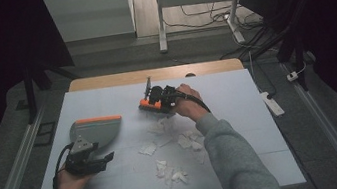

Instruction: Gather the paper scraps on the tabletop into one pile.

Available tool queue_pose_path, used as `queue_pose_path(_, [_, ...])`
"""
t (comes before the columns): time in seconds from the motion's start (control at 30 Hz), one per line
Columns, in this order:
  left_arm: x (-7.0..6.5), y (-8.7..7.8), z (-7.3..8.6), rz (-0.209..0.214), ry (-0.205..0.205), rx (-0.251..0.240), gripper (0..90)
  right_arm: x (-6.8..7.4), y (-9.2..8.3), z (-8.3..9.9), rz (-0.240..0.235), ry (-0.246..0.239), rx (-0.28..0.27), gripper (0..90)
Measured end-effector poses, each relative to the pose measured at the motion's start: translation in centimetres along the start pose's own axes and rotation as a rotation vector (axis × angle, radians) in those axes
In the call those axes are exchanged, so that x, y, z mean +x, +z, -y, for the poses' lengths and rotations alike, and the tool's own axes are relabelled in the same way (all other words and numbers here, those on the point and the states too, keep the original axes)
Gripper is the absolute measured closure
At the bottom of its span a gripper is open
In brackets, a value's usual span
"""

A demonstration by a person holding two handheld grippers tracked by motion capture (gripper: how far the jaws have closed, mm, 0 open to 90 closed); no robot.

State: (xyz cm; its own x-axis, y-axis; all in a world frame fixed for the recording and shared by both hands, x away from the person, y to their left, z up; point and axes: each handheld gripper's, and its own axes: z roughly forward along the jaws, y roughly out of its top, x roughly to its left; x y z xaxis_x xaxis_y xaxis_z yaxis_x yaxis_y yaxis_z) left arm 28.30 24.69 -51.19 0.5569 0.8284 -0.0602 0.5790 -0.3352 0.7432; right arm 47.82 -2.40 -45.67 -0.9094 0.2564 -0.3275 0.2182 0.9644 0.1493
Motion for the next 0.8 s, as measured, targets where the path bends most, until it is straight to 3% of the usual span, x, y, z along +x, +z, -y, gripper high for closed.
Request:
queue_pose_path(0.2, [0.0, 0.0, 0.0, -0.003, -0.001, 0.006, 27.7, 1.9, -1.2, 2.0, -0.046, -0.036, -0.036, 70.2])
queue_pose_path(0.47, [-0.2, 0.1, 0.0, -0.009, 0.007, 0.014, 27.7, 3.0, -2.6, 4.3, -0.089, -0.027, -0.084, 70.1])
queue_pose_path(0.57, [0.0, 0.1, 0.1, -0.013, -0.001, 0.012, 27.7, 2.4, -3.4, 5.0, -0.095, 0.031, -0.134, 70.1])
queue_pose_path(0.7, [0.1, 0.1, 0.1, -0.015, -0.005, 0.014, 27.7, 1.2, -4.6, 6.1, -0.095, 0.158, -0.231, 70.0])
queue_pose_path(0.8, [0.1, 0.1, 0.1, -0.017, -0.005, 0.012, 27.7, 0.6, -5.3, 6.7, -0.111, 0.222, -0.277, 70.0])
